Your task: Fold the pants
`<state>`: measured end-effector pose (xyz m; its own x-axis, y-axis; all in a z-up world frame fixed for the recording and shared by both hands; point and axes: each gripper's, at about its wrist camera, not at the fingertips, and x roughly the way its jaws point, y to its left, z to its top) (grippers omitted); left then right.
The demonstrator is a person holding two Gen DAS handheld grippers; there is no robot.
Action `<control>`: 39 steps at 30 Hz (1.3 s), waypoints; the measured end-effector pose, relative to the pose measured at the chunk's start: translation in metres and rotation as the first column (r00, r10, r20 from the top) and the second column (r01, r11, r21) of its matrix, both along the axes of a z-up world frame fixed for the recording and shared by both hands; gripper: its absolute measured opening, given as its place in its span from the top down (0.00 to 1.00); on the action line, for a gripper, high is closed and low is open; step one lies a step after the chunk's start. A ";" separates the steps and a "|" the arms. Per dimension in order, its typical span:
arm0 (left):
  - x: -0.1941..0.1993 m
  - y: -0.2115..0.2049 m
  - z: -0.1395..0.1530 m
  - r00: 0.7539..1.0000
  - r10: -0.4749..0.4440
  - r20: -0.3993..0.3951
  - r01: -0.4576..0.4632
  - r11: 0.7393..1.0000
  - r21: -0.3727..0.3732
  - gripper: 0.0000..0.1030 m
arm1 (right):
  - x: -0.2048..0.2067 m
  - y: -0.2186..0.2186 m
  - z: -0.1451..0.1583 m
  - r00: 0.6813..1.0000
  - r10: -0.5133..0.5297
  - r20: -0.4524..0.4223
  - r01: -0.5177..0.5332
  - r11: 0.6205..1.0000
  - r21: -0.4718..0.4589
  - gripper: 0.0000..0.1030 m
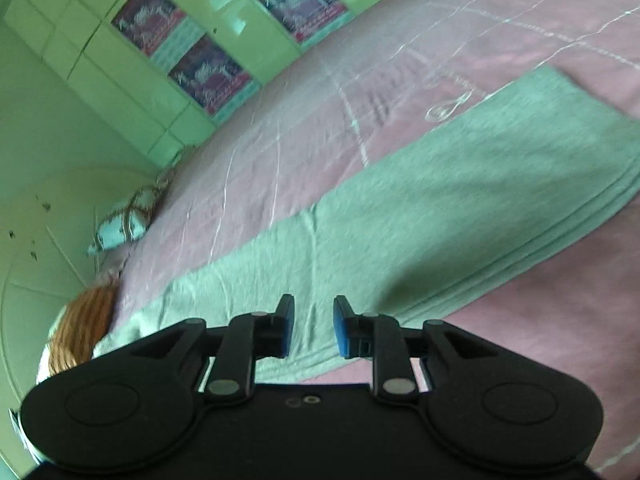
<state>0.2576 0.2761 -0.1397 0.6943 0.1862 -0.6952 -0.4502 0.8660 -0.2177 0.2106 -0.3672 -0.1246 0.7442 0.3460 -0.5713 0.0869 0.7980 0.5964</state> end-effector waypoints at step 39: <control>0.037 0.022 -0.006 0.921 0.373 0.109 -0.376 0.927 0.003 0.66 | 0.269 0.282 -0.034 0.756 0.653 -0.041 -0.648 0.739 -0.183 0.71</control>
<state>0.2944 0.2976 -0.1453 0.6393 0.4622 -0.6145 -0.7184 0.6440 -0.2629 0.4798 -0.0854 -0.1590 0.3894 0.6477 -0.6549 -0.5051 0.7447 0.4362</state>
